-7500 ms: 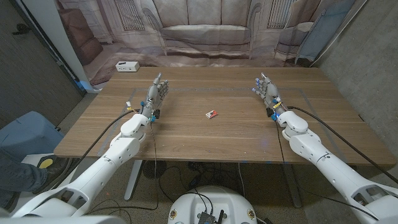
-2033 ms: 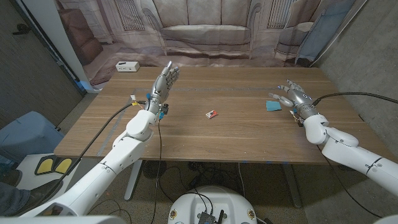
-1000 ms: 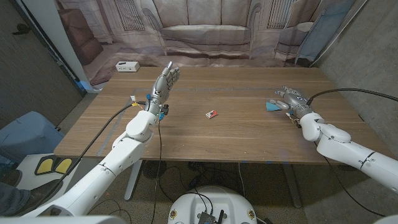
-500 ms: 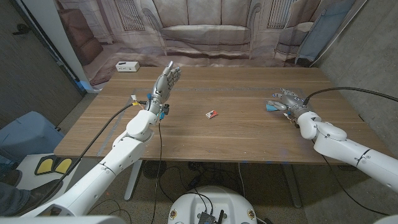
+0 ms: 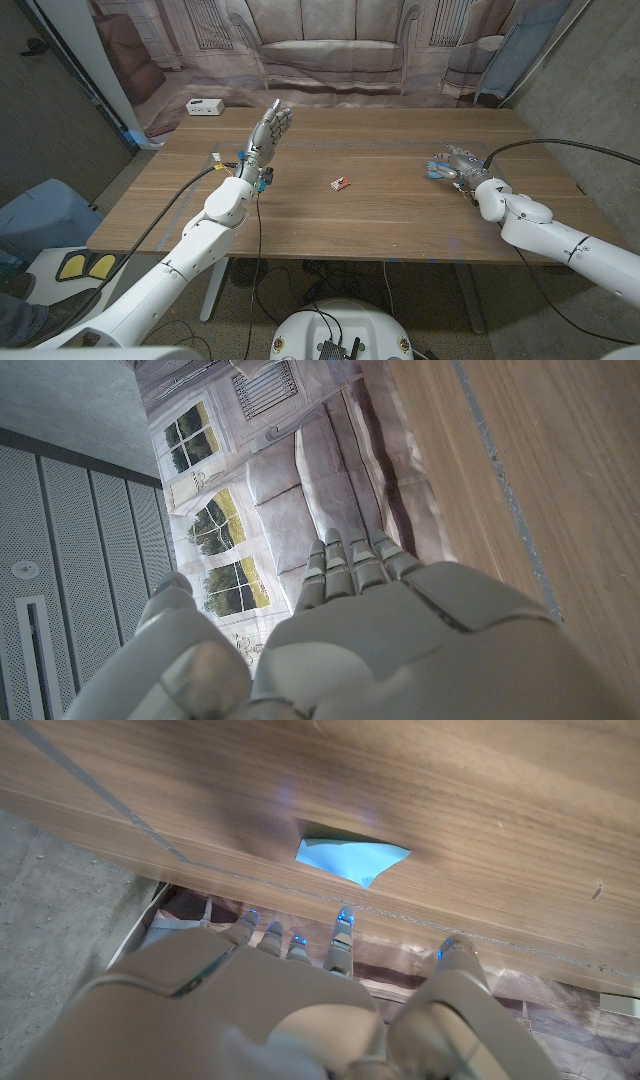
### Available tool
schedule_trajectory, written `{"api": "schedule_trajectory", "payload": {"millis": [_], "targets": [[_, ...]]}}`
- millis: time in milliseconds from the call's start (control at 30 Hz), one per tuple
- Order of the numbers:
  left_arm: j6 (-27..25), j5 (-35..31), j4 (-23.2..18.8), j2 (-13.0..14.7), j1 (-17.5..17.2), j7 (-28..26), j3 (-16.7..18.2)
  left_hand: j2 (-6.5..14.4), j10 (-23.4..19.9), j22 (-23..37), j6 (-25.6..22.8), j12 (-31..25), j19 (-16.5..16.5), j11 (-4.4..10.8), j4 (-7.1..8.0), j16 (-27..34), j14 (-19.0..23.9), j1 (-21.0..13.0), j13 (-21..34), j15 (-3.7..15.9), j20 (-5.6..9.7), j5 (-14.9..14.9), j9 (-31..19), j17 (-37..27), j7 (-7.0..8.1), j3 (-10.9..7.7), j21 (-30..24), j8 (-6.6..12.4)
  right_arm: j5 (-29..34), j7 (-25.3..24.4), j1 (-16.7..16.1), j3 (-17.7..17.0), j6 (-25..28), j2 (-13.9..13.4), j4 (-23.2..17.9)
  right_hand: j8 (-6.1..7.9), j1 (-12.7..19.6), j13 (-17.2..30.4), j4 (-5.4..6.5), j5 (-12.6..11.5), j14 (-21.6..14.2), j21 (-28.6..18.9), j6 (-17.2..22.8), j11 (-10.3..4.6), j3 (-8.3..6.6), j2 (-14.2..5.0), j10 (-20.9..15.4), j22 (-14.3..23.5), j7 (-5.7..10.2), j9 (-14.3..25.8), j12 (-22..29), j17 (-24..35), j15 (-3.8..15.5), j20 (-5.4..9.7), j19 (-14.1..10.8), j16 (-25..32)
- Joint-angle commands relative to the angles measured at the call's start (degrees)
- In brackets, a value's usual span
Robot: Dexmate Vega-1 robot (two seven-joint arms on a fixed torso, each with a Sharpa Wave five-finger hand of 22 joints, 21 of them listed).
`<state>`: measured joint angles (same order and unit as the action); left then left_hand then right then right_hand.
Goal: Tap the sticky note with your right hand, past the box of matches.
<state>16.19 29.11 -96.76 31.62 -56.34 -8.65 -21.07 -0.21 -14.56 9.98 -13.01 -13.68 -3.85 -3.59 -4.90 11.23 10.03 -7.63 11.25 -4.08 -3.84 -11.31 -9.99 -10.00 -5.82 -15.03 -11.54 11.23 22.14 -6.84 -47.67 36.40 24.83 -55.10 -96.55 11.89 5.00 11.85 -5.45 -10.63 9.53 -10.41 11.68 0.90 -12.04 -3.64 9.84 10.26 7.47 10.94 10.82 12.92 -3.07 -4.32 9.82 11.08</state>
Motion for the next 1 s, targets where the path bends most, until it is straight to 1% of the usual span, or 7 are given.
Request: {"api": "schedule_trajectory", "payload": {"millis": [33,433,1000], "targets": [[-0.2,0.1,0.1,-0.1,0.0,-0.1,-0.1,0.5,-0.5,0.3,-0.7,0.3,-0.2,-0.06,-0.26,-0.2,0.5,-0.2,0.1,-0.12,-0.45,0.2,-0.3,-0.3,0.04,-0.22,0.0,-0.05,1.2,1.5,1.5,1.5,-0.3,0.6,1.1,0.01,0.1,0.3,0.07,-0.4,17.4,-0.5,0.1,-0.14,-0.54,-0.87,10.7,0.3,0.23,0.2,0.3,0.3,0.31,-0.30,13.9,0.4],[-0.4,0.2,-0.1,0.0,-0.1,-0.2,-0.1,0.7,-0.7,0.3,-0.8,0.3,-0.2,-0.15,-0.31,-0.2,0.7,-0.3,0.1,-0.12,-0.45,0.2,-0.3,-0.3,0.05,-0.28,0.0,-0.08,1.8,3.2,3.2,2.8,-0.2,1.8,3.0,-0.17,0.2,0.3,0.09,-0.4,17.4,-0.7,-0.1,-0.23,-0.72,-1.20,10.8,0.3,0.15,0.2,0.5,0.3,0.32,-0.23,13.9,0.6],[-0.6,0.4,-0.1,-0.1,-0.5,-0.5,-0.1,0.9,-0.9,0.3,-1.1,0.4,-0.2,-0.30,-0.40,-0.2,0.8,-0.4,0.2,-0.34,-0.40,0.2,-0.3,-0.3,-0.03,-0.33,0.1,-0.08,1.4,4.2,4.3,3.8,0.2,2.7,5.2,-0.15,0.1,0.3,0.16,-0.3,16.8,-0.9,0.1,-0.02,-0.81,-1.36,10.5,0.3,-0.01,0.2,0.8,0.3,0.15,0.13,13.6,1.0]]}}
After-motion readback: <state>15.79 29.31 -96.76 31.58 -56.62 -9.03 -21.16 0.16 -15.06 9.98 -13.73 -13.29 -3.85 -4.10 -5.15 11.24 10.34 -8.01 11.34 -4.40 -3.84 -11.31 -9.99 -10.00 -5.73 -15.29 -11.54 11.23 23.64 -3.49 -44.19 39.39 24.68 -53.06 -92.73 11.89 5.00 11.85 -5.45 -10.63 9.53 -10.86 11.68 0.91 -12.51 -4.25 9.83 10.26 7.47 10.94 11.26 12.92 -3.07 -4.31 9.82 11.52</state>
